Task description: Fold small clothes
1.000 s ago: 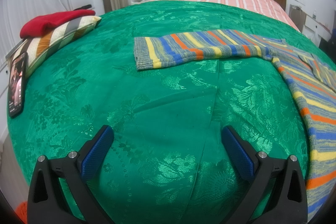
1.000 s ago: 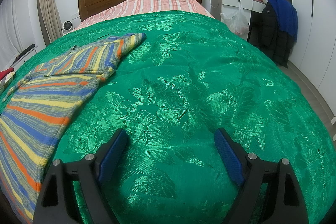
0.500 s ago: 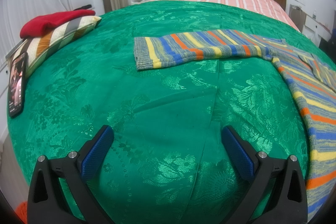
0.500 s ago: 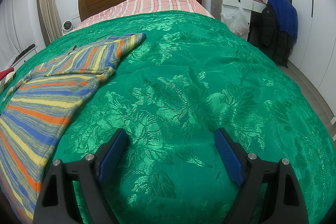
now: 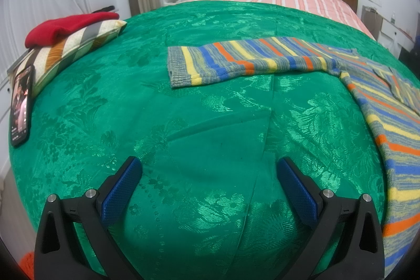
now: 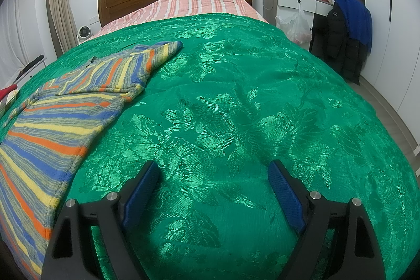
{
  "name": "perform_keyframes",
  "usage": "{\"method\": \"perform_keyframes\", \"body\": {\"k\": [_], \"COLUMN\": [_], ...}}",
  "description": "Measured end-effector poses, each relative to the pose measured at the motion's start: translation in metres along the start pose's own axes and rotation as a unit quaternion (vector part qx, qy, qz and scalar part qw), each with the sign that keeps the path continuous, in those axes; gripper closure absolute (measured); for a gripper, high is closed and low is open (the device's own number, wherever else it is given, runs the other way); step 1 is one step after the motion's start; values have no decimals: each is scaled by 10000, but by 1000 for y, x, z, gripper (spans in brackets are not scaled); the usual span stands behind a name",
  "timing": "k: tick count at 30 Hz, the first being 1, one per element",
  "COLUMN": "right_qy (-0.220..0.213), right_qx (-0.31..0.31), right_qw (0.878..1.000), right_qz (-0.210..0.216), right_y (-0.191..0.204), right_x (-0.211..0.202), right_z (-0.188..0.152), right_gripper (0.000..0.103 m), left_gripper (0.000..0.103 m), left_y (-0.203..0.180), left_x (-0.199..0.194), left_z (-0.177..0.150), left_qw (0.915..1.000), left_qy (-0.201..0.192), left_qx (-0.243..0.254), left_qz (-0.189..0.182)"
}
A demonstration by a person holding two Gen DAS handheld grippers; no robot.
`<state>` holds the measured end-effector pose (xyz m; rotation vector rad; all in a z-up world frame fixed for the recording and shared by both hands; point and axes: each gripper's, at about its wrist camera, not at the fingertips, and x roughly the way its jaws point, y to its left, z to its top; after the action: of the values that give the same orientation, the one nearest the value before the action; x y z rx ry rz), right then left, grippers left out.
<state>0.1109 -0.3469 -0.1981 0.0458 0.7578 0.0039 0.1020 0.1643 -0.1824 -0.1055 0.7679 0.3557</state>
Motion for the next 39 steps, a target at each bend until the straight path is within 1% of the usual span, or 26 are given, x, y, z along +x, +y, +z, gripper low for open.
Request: {"method": "perform_keyframes", "body": {"k": [8,10,11,13,15,16,17,19,20,21,22,23,24,26,27,28,29,30,32,33,34,35,37,38,39], "right_qy": [0,0,0,1,0,0,0,-5,-13,-20,-22,-25,-25,-24,-24,-25,-26,-27,-27,-28,-27,-28,-32,-29,-29], "right_qx": [0,0,1,0,-2,2,3,5,10,16,19,19,19,19,19,20,22,24,24,24,24,25,26,26,27], "right_qw": [10000,10000,10000,10000,10000,10000,10000,10000,10000,10000,10000,10000,10000,10000,10000,10000,10000,10000,10000,10000,10000,10000,10000,10000,10000], "right_qz": [1,1,1,0,-2,1,3,7,16,27,33,34,31,30,30,31,37,40,42,42,40,41,46,44,44], "right_y": [0,0,0,0,0,0,0,0,0,0,0,0,0,0,0,0,-1,-1,-1,-1,-1,-1,-1,-1,-1], "right_x": [0,0,0,0,0,0,0,0,-1,-1,-2,-2,-3,-3,-3,-3,-2,-2,-3,-3,-3,-3,-3,-3,-3], "right_z": [0,0,0,0,0,0,0,0,0,0,0,0,0,0,0,0,0,0,0,0,0,-1,-1,-1,-1], "right_gripper": [18,18,18,18,18,18,18,18,18,18,18,18,18,17,17,17,17,17,17,17,17,17,17,17,17], "left_gripper": [0,0,0,1,1,1,1,1,1,1,2,6,12,53,70,103,103,103,103,103,103,103,103,103,103], "left_y": [0,1,3,12,34,47,63,80,87,90,91,92,92,90,86,81,74,66,42,26,8,-14,-62,-88,-117], "left_x": [0,-1,-3,-7,-17,-19,-16,-1,13,30,46,67,78,97,100,103,103,97,75,60,45,29,0,-11,-22], "left_z": [0,3,7,18,34,44,58,80,92,104,112,120,122,129,134,138,144,151,172,186,199,212,232,238,243], "left_qw": [10000,9999,9996,9971,9905,9856,9781,9675,9632,9613,9620,9646,9656,9686,9712,9716,9717,9748,9813,9836,9841,9834,9787,9747,9690], "left_qy": [7,136,261,544,472,420,424,593,784,998,1204,1420,1516,1643,1615,1640,1691,1574,1253,1062,886,715,423,318,228], "left_qx": [2,61,77,-86,-680,-1004,-1415,-1839,-1956,-1976,-1917,-1827,-1800,-1682,-1579,-1478,-1389,-1297,-973,-803,-624,-404,71,299,537], "left_qz": [2,-35,-110,-527,-1100,-1294,-1467,-1631,-1667,-1637,-1524,-1266,-1111,-806,-757,-845,-894,-910,-1088,-1218,-1409,-1616,-2008,-2191,-2400]}}
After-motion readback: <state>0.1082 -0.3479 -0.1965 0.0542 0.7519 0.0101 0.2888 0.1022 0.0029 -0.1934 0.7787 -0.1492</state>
